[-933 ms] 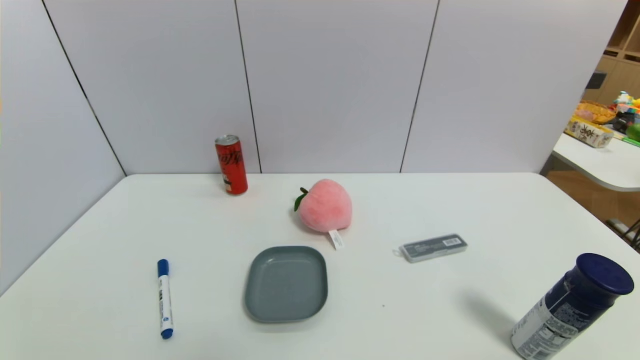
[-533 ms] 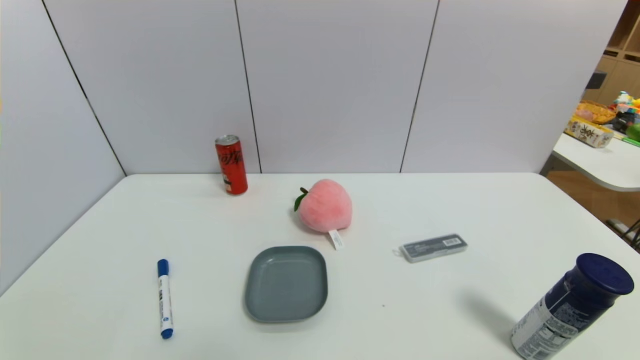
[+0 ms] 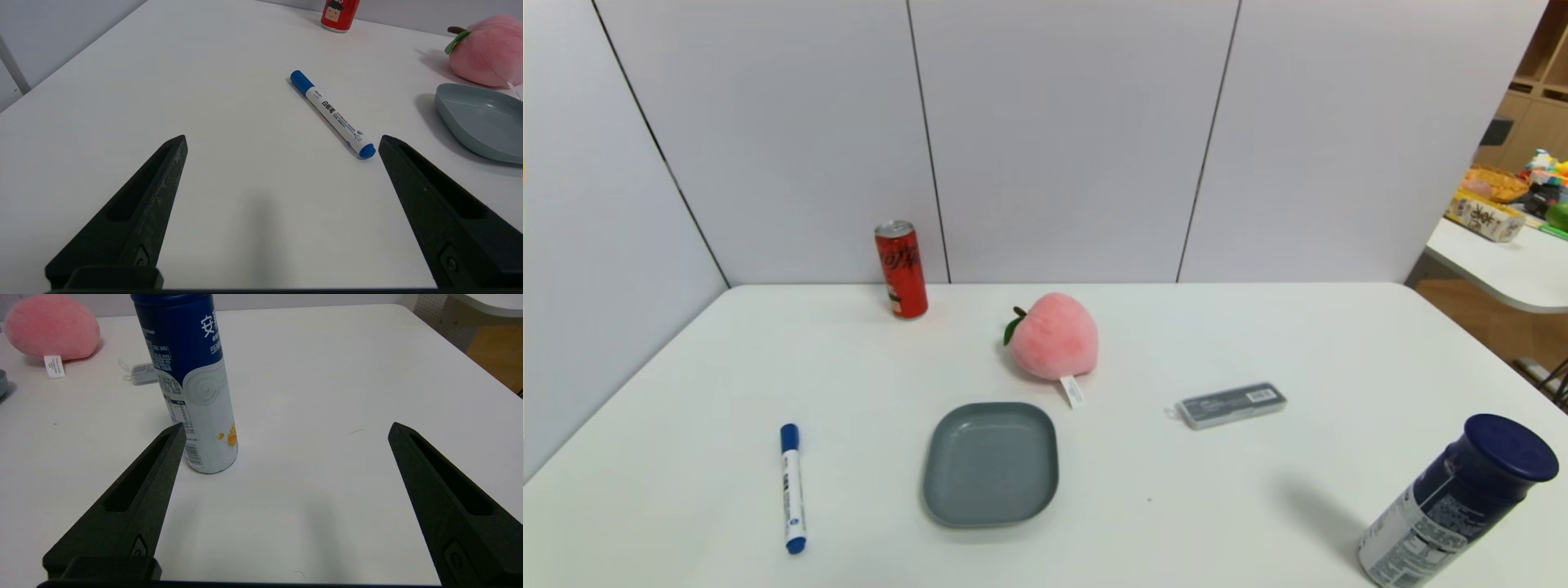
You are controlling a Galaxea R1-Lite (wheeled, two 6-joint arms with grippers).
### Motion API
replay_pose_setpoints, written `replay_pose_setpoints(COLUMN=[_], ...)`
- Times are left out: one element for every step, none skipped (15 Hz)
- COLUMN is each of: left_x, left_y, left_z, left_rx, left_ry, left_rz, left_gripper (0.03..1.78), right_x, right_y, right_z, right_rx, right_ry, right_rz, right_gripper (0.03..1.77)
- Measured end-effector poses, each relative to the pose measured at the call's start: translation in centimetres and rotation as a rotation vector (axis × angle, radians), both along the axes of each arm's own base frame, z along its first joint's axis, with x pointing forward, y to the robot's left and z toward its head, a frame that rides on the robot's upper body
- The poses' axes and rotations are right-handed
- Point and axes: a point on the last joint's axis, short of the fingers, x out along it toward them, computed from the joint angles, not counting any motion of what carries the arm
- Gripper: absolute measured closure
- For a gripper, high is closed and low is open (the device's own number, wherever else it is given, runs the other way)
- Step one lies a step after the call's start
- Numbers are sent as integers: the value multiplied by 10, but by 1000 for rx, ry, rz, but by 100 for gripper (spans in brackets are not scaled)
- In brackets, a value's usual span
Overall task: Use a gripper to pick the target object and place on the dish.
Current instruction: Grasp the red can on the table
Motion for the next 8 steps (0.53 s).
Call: replay_pose_setpoints(left_x=[0,0,0,0,0,0,0,0], left_y=[0,0,0,0,0,0,0,0], left_z=[0,0,0,0,0,0,0,0], left_rx=[4,5,5,5,5,2,0,3], left_ry=[0,0,1,1,1,1,0,0], left_rz=[0,0,0,0,0,0,0,0], left_gripper=[12,12,12,12,12,12,12,12], right_x=[0,0,0,0,0,0,0,0], right_y=[0,0,0,0,0,0,0,0], right_z=[0,0,0,0,0,0,0,0], right_rx=[0,0,0,0,0,0,0,0], right_ry=[0,0,0,1,0,0,0,0], right_rz=[0,0,0,0,0,0,0,0], right_gripper=[9,9,9,9,9,9,9,9])
